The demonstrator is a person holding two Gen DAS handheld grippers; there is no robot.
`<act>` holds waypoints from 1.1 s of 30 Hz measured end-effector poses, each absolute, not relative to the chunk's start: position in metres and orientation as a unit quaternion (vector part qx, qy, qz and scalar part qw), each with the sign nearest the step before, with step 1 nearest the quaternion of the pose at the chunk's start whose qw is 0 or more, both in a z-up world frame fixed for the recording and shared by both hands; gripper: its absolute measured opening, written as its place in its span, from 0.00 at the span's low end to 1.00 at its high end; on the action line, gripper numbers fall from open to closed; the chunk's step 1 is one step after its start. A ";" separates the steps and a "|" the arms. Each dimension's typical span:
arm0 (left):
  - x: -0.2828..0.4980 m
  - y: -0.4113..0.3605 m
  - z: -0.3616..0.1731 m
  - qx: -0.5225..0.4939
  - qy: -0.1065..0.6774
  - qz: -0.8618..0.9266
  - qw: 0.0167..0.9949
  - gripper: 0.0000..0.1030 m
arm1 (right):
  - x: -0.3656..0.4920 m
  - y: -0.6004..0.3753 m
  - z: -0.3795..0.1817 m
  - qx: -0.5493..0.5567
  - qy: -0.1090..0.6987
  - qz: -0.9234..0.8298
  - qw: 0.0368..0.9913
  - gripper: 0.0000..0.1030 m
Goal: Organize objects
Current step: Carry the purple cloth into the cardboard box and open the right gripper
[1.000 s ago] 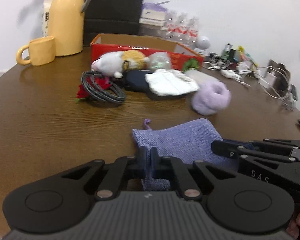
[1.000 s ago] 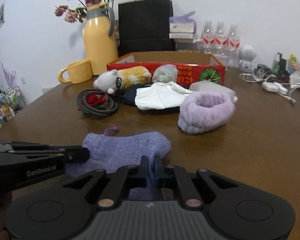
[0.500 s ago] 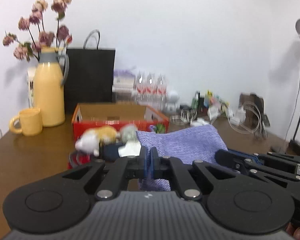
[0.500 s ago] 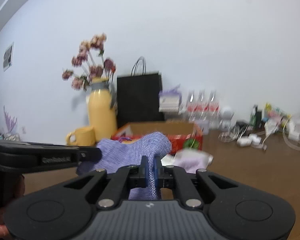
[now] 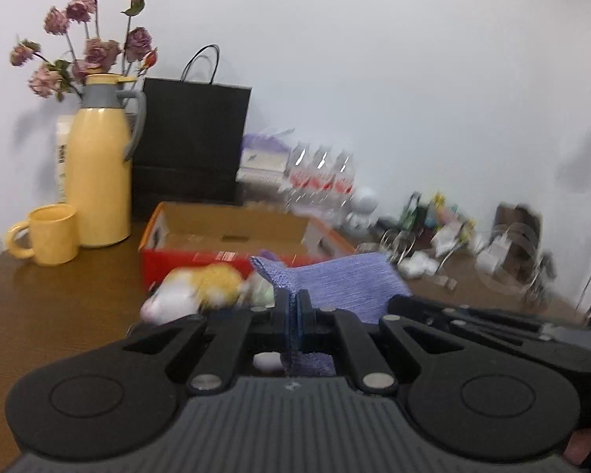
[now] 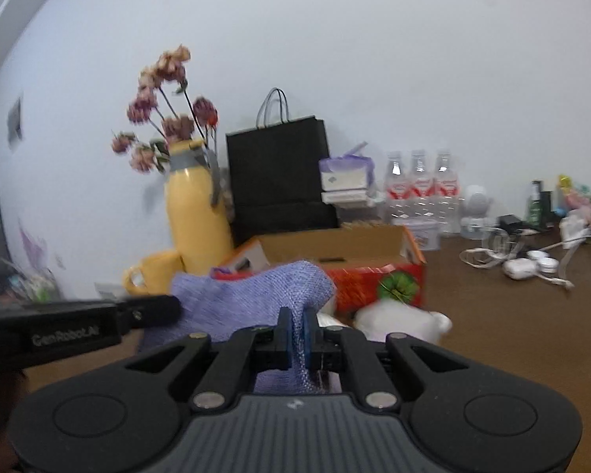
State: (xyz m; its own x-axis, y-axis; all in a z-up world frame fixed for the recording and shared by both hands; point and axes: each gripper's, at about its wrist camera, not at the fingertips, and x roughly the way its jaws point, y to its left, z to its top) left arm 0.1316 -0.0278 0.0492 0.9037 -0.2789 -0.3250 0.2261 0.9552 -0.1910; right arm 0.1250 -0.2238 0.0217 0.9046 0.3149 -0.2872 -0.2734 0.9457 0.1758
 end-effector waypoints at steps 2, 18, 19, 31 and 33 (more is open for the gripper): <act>0.155 -0.024 0.068 -0.069 0.160 -0.132 0.976 0.04 | 0.146 -0.221 0.039 0.056 0.145 0.169 0.973 0.04; 0.449 0.030 -0.007 -0.004 0.377 -0.016 0.926 0.05 | 0.481 -0.130 0.003 0.013 0.360 0.164 0.918 0.04; 0.450 0.031 -0.013 0.001 0.385 -0.018 0.923 0.07 | 0.488 -0.128 -0.008 0.022 0.376 0.159 0.913 0.05; 0.349 0.039 0.054 -0.026 0.278 -0.046 0.959 0.73 | 0.436 -0.159 0.036 0.084 0.340 0.149 0.925 0.33; 0.303 0.042 0.062 -0.047 0.235 -0.054 0.969 0.87 | 0.408 -0.169 0.052 0.092 0.313 0.158 0.932 0.42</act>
State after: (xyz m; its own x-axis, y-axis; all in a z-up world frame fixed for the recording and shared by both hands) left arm 0.3035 0.0416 0.0621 0.8833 -0.1264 -0.4515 0.0825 0.9898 -0.1157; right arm 0.4082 -0.1688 0.0515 0.7541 0.3521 -0.5543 -0.2372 0.9332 0.2702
